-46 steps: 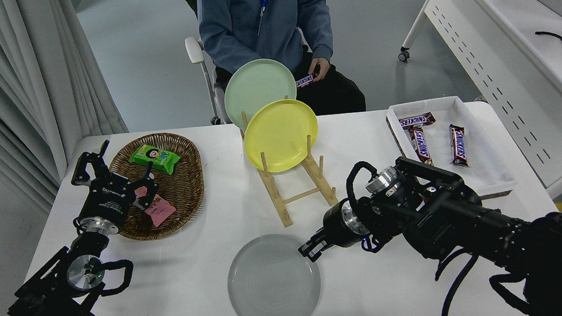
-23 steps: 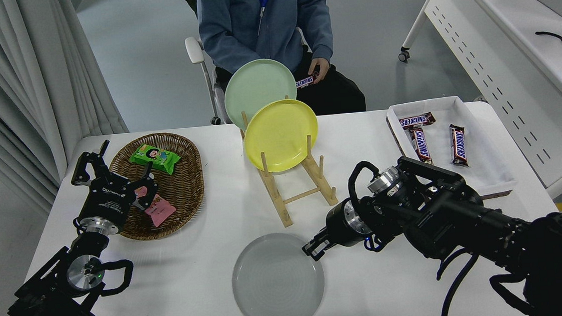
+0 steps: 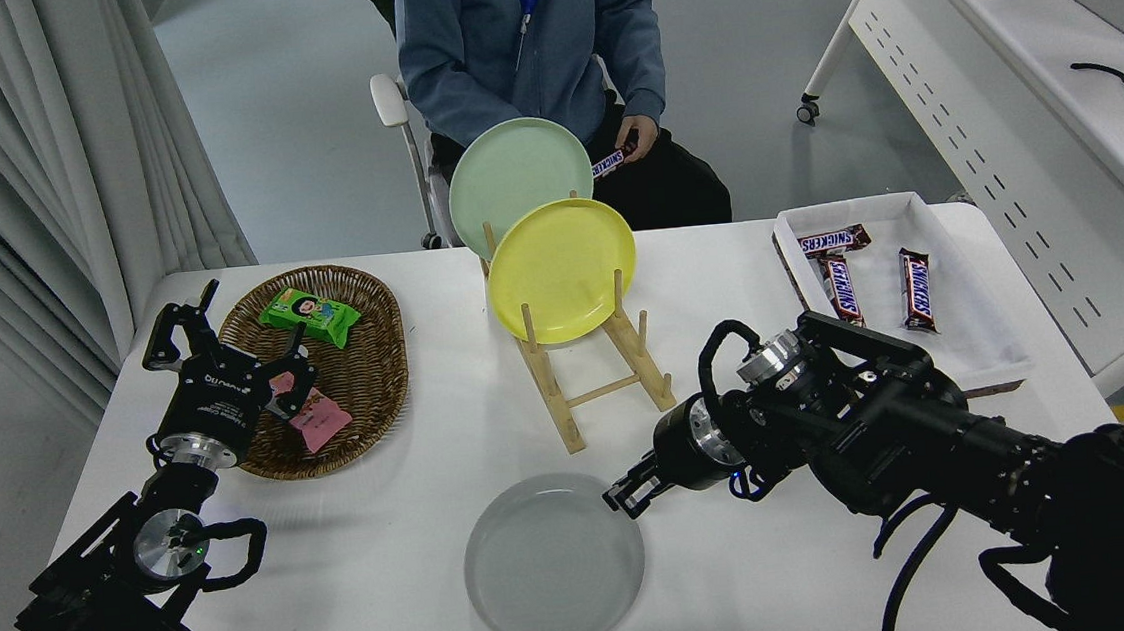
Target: Place the plate on the table
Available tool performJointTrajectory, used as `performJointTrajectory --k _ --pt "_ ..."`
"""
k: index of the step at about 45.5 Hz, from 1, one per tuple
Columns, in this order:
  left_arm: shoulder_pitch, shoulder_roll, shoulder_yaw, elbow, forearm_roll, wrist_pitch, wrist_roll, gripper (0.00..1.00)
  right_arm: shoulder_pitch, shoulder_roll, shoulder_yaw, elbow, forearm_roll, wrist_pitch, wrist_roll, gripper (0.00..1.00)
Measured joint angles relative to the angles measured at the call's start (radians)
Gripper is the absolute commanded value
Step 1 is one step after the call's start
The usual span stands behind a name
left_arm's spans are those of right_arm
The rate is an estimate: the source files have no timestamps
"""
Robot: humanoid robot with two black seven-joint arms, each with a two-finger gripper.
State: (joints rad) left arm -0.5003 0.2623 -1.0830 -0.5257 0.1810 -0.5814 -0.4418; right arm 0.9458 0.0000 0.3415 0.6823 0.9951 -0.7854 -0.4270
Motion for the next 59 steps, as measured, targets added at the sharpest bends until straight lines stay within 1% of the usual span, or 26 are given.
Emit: performJointTrajectory --k 15,21,26,32,37,49,55,59 --pt "0.000 0.000 0.000 0.000 0.000 0.000 0.000 1.00 -0.017 0.000 -0.010 0.012 -0.037 0.000 -0.001 1.00" --pt "0.000 0.000 0.000 0.000 0.000 0.000 0.000 1.00 -0.035 0.000 -0.012 0.057 -0.067 0.001 -0.001 1.00" --pt "0.000 0.000 0.000 0.000 0.000 0.000 0.000 1.00 -0.046 0.000 -0.015 0.110 -0.128 0.045 0.001 1.00" --pt "0.000 0.000 0.000 0.000 0.000 0.000 0.000 1.00 -0.063 0.000 -0.016 0.161 -0.273 0.183 0.002 1.00" --pt "0.000 0.000 0.000 0.001 0.000 0.000 0.000 1.00 -0.076 0.000 -0.010 0.189 -0.393 0.340 0.003 1.00" --pt "0.000 0.000 0.000 0.001 0.000 0.000 0.000 1.00 -0.080 0.000 0.013 0.230 -0.538 0.657 0.009 1.00" --pt "0.000 0.000 0.000 0.001 0.000 0.000 0.000 1.00 -0.060 0.000 0.035 0.289 -0.580 0.746 0.011 1.00" --pt "0.000 0.000 0.000 0.001 0.000 0.000 0.000 1.00 -0.043 -0.006 0.080 0.318 -0.619 0.781 0.014 1.00"
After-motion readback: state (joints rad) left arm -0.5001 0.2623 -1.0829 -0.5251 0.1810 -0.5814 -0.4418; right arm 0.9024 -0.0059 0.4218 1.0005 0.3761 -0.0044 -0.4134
